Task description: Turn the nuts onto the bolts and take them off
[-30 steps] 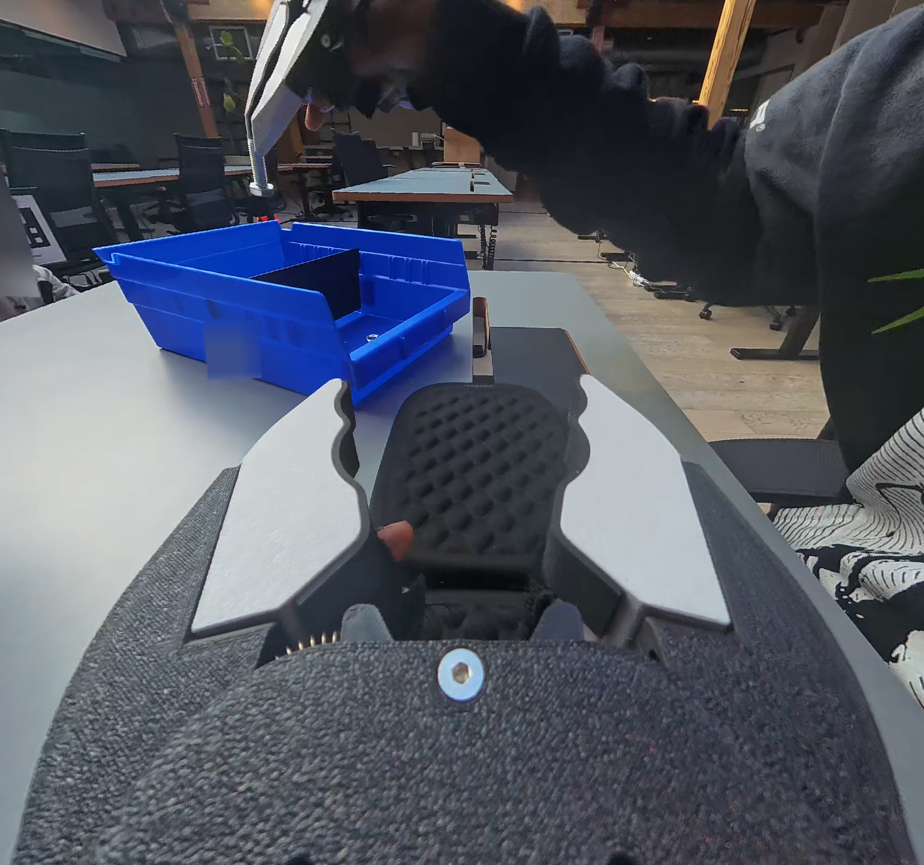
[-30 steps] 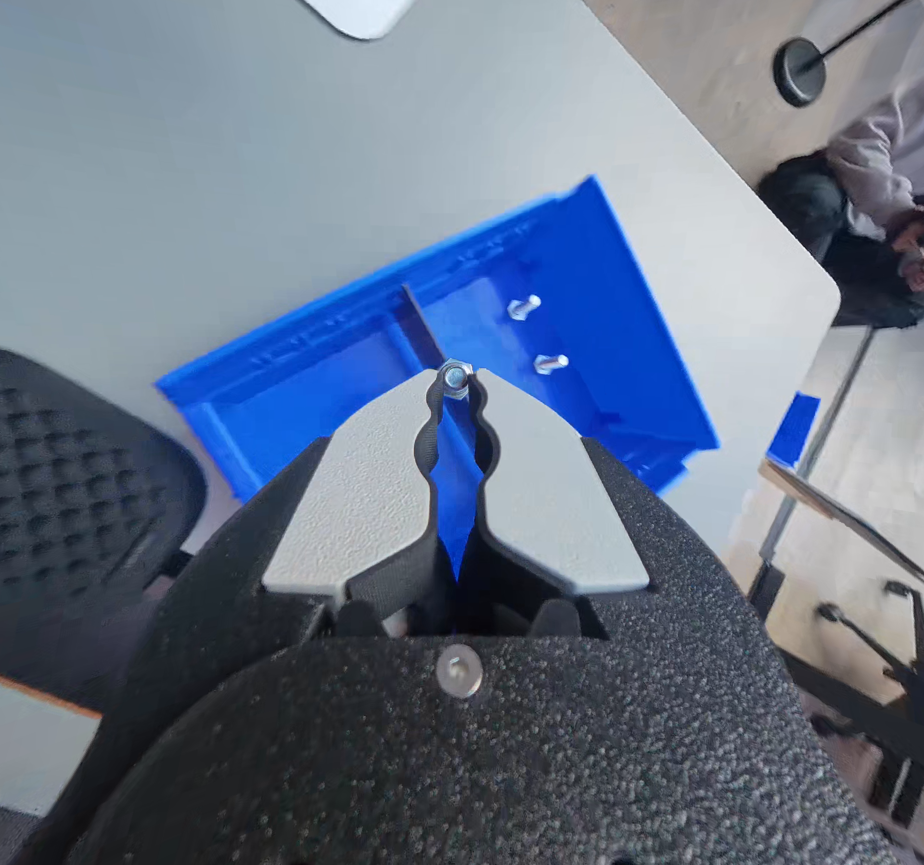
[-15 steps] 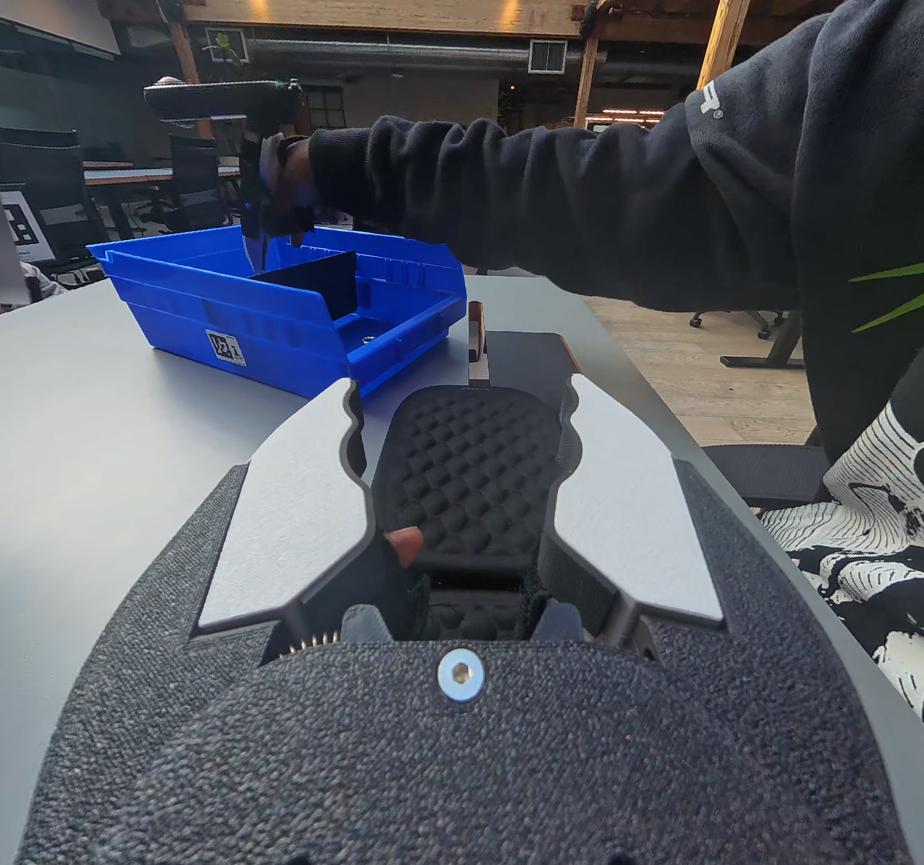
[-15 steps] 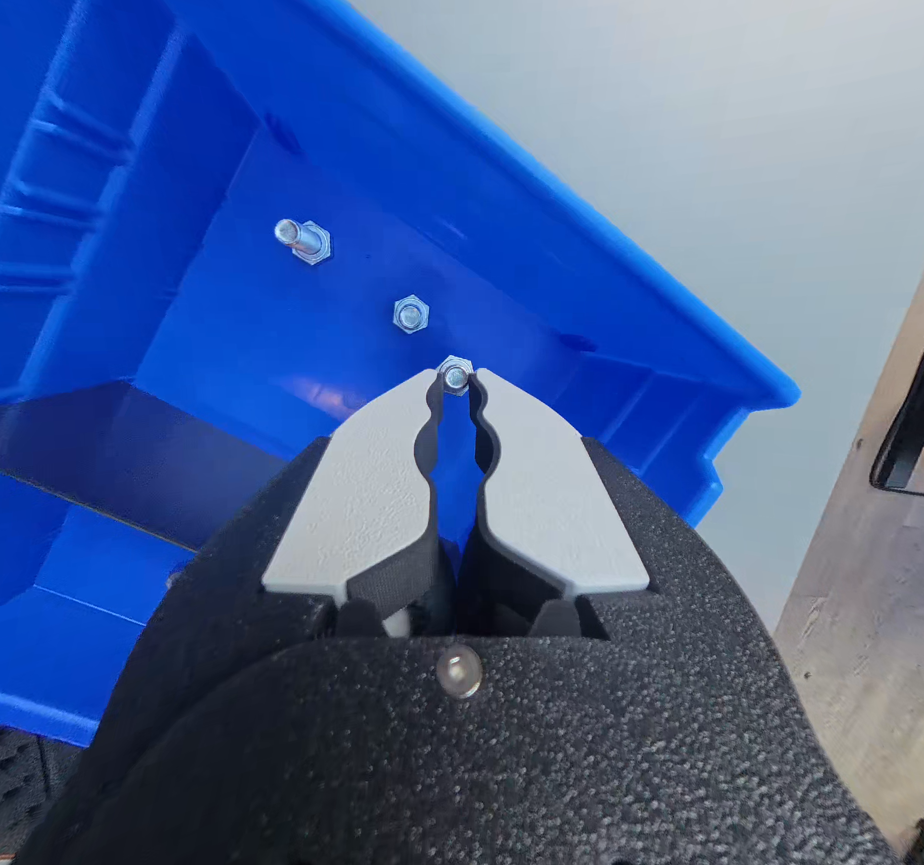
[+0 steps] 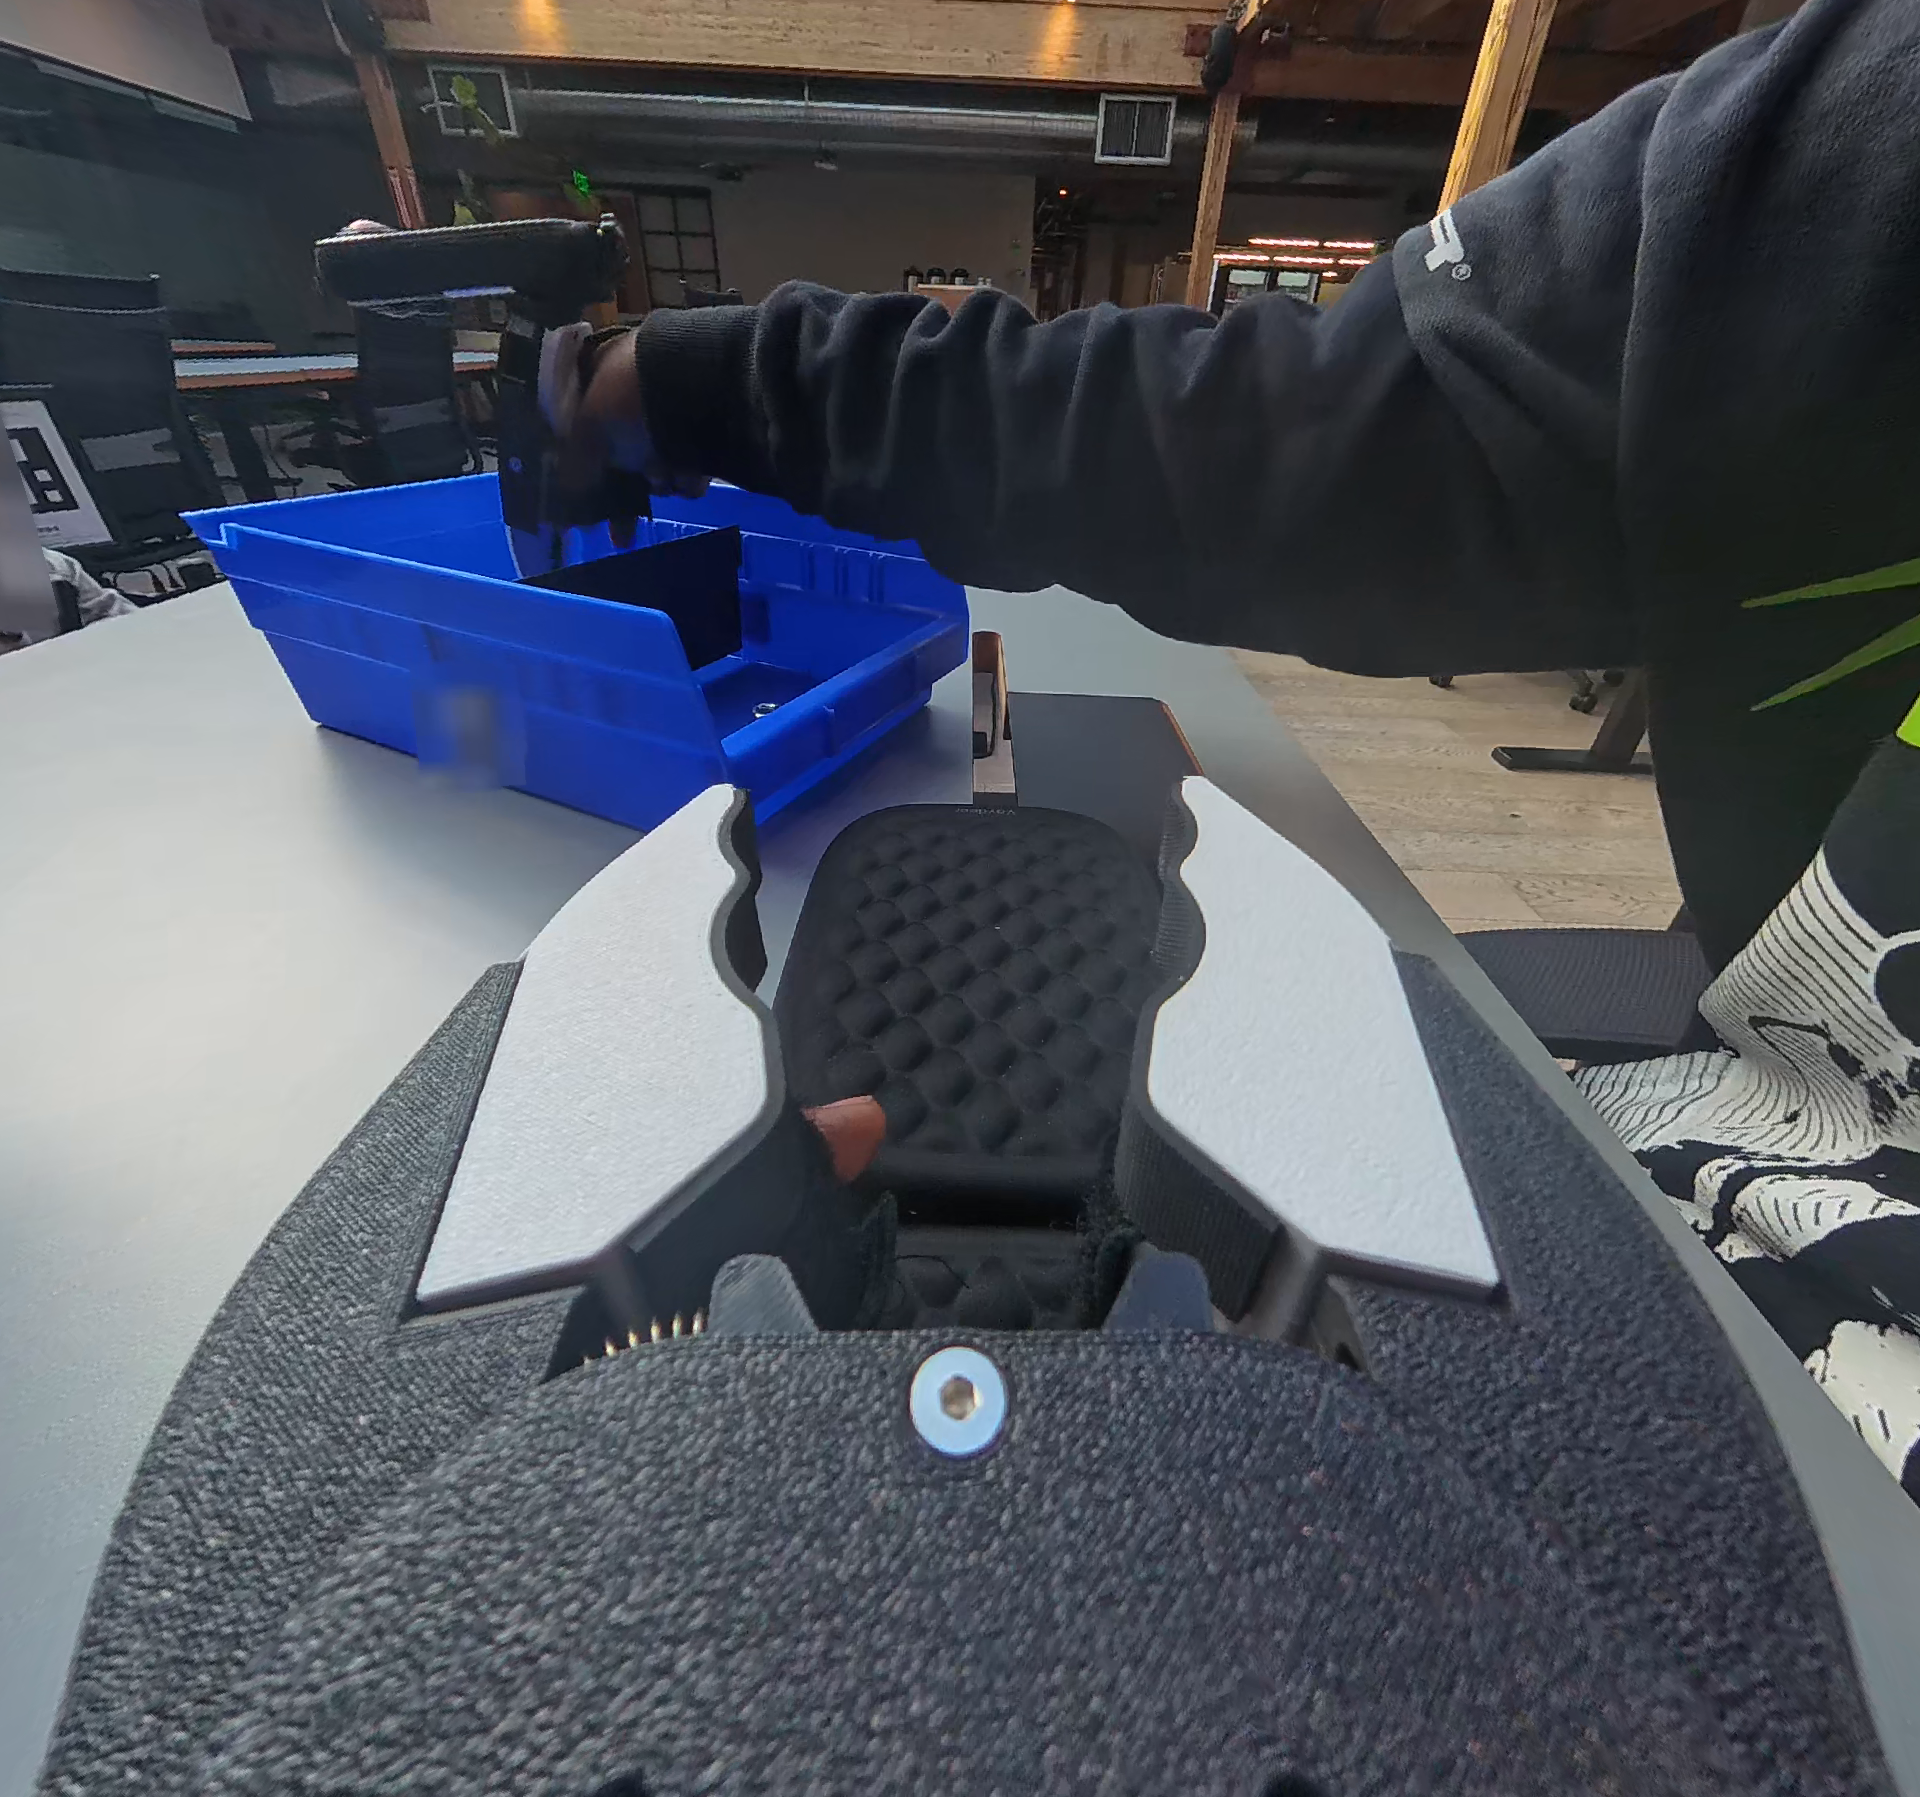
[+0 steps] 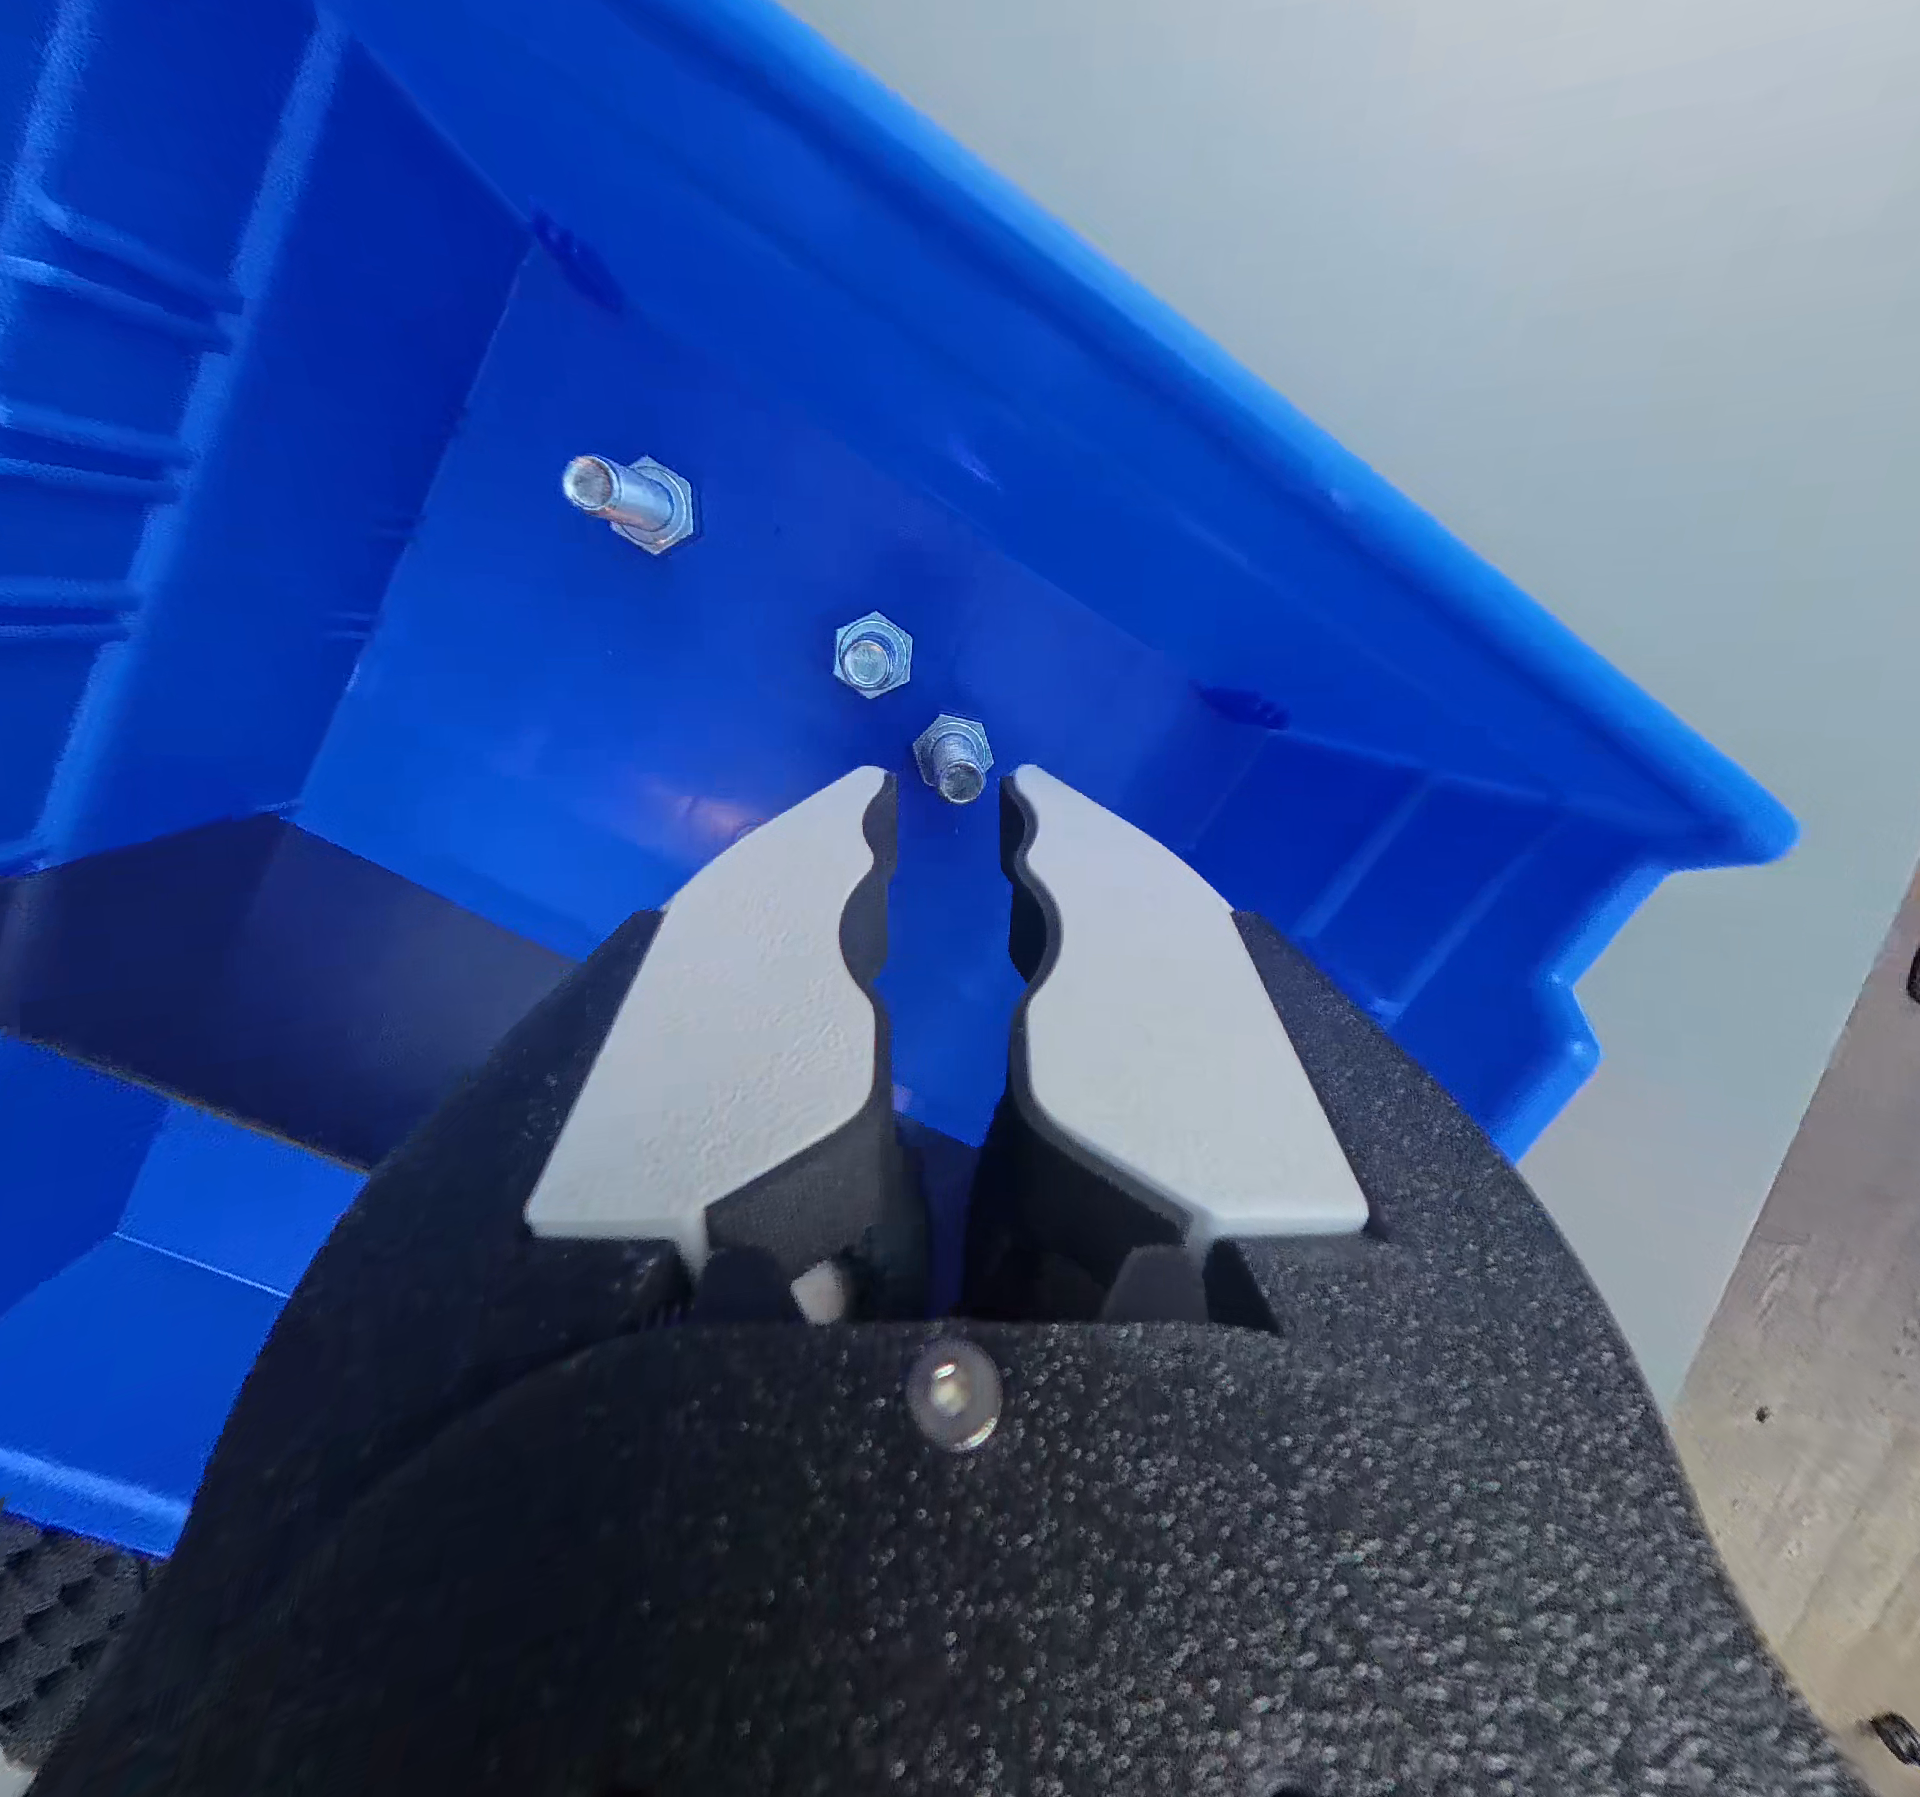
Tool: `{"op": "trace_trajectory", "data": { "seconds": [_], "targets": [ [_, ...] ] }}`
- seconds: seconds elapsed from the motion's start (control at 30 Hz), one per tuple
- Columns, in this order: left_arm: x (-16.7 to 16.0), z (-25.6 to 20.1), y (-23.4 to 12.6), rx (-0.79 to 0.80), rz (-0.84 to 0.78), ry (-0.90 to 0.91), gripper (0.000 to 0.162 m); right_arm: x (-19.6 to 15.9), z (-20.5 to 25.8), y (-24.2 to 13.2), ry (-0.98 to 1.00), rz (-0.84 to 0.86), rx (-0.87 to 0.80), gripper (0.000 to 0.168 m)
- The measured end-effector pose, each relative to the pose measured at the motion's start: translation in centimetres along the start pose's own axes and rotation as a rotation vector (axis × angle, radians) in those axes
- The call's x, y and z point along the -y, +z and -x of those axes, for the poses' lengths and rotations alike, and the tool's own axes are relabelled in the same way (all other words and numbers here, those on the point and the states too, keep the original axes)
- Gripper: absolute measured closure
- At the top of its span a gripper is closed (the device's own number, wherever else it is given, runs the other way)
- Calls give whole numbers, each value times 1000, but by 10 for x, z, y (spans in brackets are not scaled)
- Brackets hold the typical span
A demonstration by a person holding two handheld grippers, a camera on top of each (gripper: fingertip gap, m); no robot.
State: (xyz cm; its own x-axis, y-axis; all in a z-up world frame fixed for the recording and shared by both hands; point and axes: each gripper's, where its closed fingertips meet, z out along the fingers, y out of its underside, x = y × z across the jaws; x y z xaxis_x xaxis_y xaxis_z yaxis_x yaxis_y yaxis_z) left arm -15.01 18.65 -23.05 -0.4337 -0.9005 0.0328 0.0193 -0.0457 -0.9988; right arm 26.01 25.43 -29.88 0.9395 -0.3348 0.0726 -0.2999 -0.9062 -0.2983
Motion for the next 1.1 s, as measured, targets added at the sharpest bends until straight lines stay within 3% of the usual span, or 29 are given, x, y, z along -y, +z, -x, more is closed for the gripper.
{"op": "trace_trajectory", "data": {
  "seconds": [0.1, 0.23, 0.37, 0.47, 0.6, 0.87, 1.0, 1.1],
  "targets": [
    [0, 0, 0, 3, -1, 0, 88, 15, 8, -36, -3, -185, 1, 143],
    [0, 3, 0, 19, 0, -7, 92, 31, 62, -119, -44, -634, 142, 119],
    [0, 8, 0, 55, 2, -21, 97, 3, 127, -189, -78, -959, 303, 91],
    [0, 11, 0, 78, 2, -27, 99, -32, 174, -210, -98, -1084, 385, 68],
    [3, 16, -2, 121, -10, -24, 101, -79, 235, -209, -105, -1239, 454, 84],
    [31, 32, -28, 289, -9, -43, 101, -127, 292, -145, -153, -1221, 407, 104],
    [59, 49, -89, 496, 39, -44, 102, -131, 303, -128, -173, -1176, 418, 107],
    [73, 77, -175, 769, 150, -70, 105, -132, 306, -128, -189, -1178, 418, 109]
  ]
}}
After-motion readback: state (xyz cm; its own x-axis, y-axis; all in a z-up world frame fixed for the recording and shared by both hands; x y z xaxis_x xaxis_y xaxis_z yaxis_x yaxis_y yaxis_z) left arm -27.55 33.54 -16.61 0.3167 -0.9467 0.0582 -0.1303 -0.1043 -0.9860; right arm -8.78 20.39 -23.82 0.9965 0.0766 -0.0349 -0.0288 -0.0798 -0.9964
